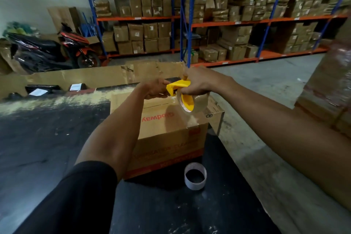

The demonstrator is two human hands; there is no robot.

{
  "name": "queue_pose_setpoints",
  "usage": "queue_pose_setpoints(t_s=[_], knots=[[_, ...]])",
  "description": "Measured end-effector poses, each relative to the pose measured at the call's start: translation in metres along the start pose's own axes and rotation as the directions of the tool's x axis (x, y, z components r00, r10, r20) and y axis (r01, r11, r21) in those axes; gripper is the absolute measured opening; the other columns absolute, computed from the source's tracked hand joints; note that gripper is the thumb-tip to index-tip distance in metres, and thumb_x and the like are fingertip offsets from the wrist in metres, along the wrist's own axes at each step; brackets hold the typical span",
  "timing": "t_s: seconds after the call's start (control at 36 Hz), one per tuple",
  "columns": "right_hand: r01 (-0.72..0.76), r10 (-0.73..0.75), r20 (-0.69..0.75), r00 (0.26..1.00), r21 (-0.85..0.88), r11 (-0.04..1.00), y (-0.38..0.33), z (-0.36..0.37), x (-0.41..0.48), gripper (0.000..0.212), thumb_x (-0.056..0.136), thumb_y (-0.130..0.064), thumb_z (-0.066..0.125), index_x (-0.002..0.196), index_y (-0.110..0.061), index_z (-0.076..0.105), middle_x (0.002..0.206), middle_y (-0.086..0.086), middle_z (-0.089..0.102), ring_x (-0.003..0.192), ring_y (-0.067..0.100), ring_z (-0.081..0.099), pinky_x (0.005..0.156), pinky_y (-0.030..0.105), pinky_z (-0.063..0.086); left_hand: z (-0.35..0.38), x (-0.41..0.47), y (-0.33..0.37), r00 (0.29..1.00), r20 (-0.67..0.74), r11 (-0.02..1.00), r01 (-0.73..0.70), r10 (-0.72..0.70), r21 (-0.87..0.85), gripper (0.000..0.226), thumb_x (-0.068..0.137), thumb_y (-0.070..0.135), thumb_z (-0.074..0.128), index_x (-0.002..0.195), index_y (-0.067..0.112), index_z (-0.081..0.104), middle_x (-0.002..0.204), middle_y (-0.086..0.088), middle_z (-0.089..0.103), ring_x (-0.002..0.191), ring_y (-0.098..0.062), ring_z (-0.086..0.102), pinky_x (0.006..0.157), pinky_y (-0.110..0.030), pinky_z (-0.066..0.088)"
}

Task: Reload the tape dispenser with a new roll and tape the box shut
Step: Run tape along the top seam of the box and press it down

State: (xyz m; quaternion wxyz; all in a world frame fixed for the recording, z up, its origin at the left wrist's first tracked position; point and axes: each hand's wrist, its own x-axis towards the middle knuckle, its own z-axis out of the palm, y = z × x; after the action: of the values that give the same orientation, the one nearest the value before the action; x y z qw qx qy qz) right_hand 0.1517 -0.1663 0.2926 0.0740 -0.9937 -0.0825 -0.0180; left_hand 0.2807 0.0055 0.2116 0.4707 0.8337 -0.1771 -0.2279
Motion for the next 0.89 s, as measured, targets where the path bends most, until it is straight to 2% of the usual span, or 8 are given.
queue_pose_setpoints(t_s=[0.06,0.14,0.28,0.42,0.53,0.72,0.81,0.89], knots=[[-0.026,0.026,0.018,1.000,0.003,1.000,0.001,0.008,0.016,0.041,0.076,-0.054,0.070,0.090,-0.016,0.067,0.085,0.007,0.067,0.077,0.024,0.063,0.057,0.033,0.045,-0.002,0.017,-0.012,1.000,0.017,1.000,-0.002,0.003,-0.012,0.031,0.100,-0.004,0.057,0.091,0.019,0.075,0.086,0.000,0.070,0.083,-0.010,0.060,0.080,-0.023,0.051],[-0.061,0.059,0.042,0.997,0.037,0.997,0.004,0.019,0.032,0.044,0.077,-0.054,0.069,0.096,-0.014,0.070,0.090,0.007,0.069,0.083,0.026,0.066,0.069,0.039,0.054,-0.004,0.035,-0.023,0.999,0.044,1.000,0.003,-0.003,-0.017,0.036,0.099,-0.005,0.058,0.082,0.019,0.078,0.078,0.004,0.074,0.082,-0.011,0.062,0.081,-0.025,0.052],[-0.110,0.105,0.104,0.989,0.041,0.993,0.006,0.033,0.055,0.034,0.081,-0.049,0.068,0.074,-0.017,0.060,0.075,0.004,0.062,0.068,0.020,0.059,0.056,0.032,0.040,-0.012,0.060,-0.029,0.993,0.115,0.992,0.004,-0.019,0.129,0.023,0.098,0.003,0.062,0.088,0.018,0.077,0.083,0.001,0.074,0.081,-0.010,0.066,0.076,-0.024,0.052],[-0.159,0.151,0.176,0.973,0.030,0.987,0.004,0.038,0.068,0.037,0.083,-0.050,0.069,0.075,-0.016,0.057,0.080,0.007,0.063,0.073,0.025,0.065,0.051,0.031,0.045,-0.018,0.075,-0.027,0.986,0.157,0.975,0.019,-0.054,0.221,0.028,0.099,-0.003,0.058,0.097,0.018,0.076,0.093,0.000,0.075,0.090,-0.011,0.069,0.085,-0.026,0.057],[-0.172,0.170,0.220,0.961,-0.011,0.985,0.000,0.037,0.074,0.036,0.085,-0.048,0.069,0.077,-0.015,0.057,0.084,0.008,0.065,0.078,0.027,0.068,0.056,0.033,0.051,-0.014,0.081,-0.024,0.989,0.139,0.956,-0.001,-0.042,0.294,0.030,0.101,-0.002,0.053,0.096,0.019,0.074,0.095,-0.003,0.071,0.083,-0.011,0.066,0.072,-0.021,0.055],[-0.165,0.167,0.251,0.953,-0.031,0.986,-0.001,0.039,0.078,0.035,0.085,-0.048,0.068,0.078,-0.015,0.058,0.087,0.009,0.063,0.080,0.027,0.067,0.055,0.033,0.050,-0.011,0.083,-0.022,0.991,0.076,0.767,-0.132,0.109,0.628,0.025,0.101,0.010,0.054,0.100,0.030,0.070,0.094,0.011,0.063,0.083,-0.005,0.057,0.074,-0.025,0.043],[-0.181,0.178,0.282,0.943,-0.016,0.983,-0.001,0.036,0.078,0.036,0.086,-0.049,0.068,0.079,-0.015,0.057,0.086,0.010,0.063,0.074,0.028,0.068,0.051,0.032,0.053,-0.011,0.084,-0.025,0.984,0.070,0.728,-0.166,0.161,0.665,0.034,0.100,0.008,0.056,0.082,0.036,0.062,0.088,0.013,0.061,0.082,-0.007,0.055,0.071,-0.025,0.041],[-0.201,0.192,0.317,0.929,-0.004,0.980,-0.002,0.032,0.079,0.037,0.087,-0.049,0.068,0.082,-0.014,0.057,0.090,0.012,0.064,0.073,0.030,0.071,0.049,0.033,0.056,-0.011,0.087,-0.026,0.983,0.067,0.717,-0.170,0.169,0.676,0.032,0.100,0.006,0.055,0.085,0.034,0.061,0.086,0.015,0.058,0.078,-0.003,0.054,0.072,-0.026,0.041]])
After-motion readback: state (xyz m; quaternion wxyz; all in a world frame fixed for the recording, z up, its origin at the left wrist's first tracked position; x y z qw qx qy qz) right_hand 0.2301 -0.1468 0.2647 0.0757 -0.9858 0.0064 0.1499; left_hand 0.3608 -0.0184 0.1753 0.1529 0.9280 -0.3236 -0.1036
